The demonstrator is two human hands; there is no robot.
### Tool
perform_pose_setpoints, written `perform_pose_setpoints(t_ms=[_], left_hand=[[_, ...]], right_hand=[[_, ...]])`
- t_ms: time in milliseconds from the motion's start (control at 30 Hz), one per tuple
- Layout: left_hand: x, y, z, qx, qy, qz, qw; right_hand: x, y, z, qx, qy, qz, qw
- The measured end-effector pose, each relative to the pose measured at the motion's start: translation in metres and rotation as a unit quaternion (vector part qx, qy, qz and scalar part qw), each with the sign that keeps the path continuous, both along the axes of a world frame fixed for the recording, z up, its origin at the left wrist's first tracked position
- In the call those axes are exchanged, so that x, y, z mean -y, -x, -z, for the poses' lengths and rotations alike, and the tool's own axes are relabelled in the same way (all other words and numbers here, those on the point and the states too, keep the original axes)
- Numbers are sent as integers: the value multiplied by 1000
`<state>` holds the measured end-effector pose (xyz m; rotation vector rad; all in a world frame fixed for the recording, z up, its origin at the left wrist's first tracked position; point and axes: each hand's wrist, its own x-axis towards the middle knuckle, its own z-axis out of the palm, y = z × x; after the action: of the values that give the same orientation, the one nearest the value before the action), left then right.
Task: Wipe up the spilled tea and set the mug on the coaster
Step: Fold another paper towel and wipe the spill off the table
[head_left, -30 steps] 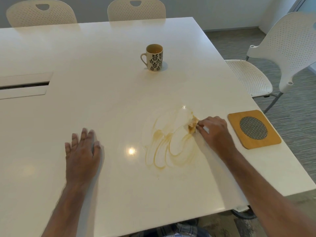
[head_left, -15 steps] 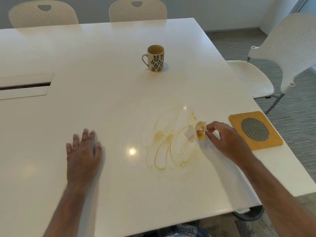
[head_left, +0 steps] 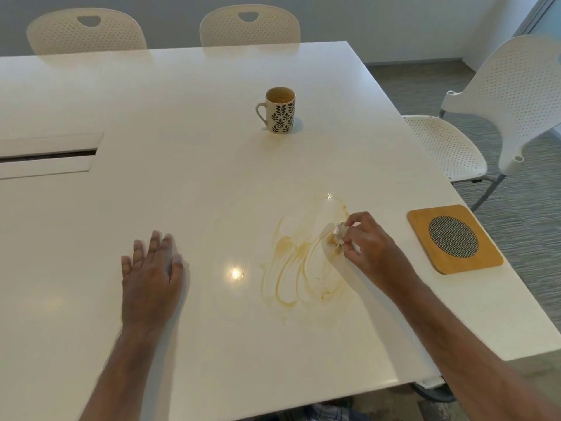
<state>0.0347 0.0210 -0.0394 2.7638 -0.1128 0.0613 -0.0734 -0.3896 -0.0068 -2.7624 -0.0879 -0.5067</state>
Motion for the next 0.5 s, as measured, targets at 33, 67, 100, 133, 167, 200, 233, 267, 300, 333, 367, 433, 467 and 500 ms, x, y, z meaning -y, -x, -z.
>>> perform_pose_setpoints(t_ms=[33, 67, 100, 133, 167, 200, 233, 267, 300, 333, 367, 433, 467, 500], left_hand=[[0, 0, 0, 0, 0, 0, 1000], [0, 0, -1, -1, 1, 0, 1000], [0, 0, -1, -2, 2, 0, 1000], [1, 1, -2, -2, 1, 1, 1000], [1, 1, -2, -2, 0, 0, 1000], [1, 1, -2, -1, 0, 0, 1000], [1, 1, -3, -1, 1, 0, 1000], [1, 1, -3, -2, 2, 1, 1000], [1, 1, -3, -3, 3, 1, 1000], [1, 1, -4, -3, 3, 1, 1000], [1, 1, -4, -3, 4, 2, 1000], [1, 1, -3, -1, 5, 3, 1000], [0, 1, -3, 0, 4, 3, 1000], [0, 1, -2, 0, 4, 3, 1000]], right_hand=[[0, 1, 0, -3, -11, -3, 1000], [0, 1, 1, -5, -21, -8, 1000], [1, 2, 1, -8, -30, -14, 999], [0, 3, 2, -9, -38, -16, 999], [0, 3, 2, -9, -45, -14, 999], [-1, 2, 3, -10, -54, -8, 998], [-2, 1, 3, -11, -63, -1, 998], [-3, -1, 3, -13, -73, 5, 997], [-5, -3, 3, -15, -82, 9, 997], [-8, -6, 4, -17, -86, 11, 996], [-11, -8, 5, -19, -88, 12, 996], [-16, -9, 6, -21, -82, 8, 996], [-17, -10, 5, -19, -73, 2, 997], [-18, -9, 4, -16, -60, -8, 998]])
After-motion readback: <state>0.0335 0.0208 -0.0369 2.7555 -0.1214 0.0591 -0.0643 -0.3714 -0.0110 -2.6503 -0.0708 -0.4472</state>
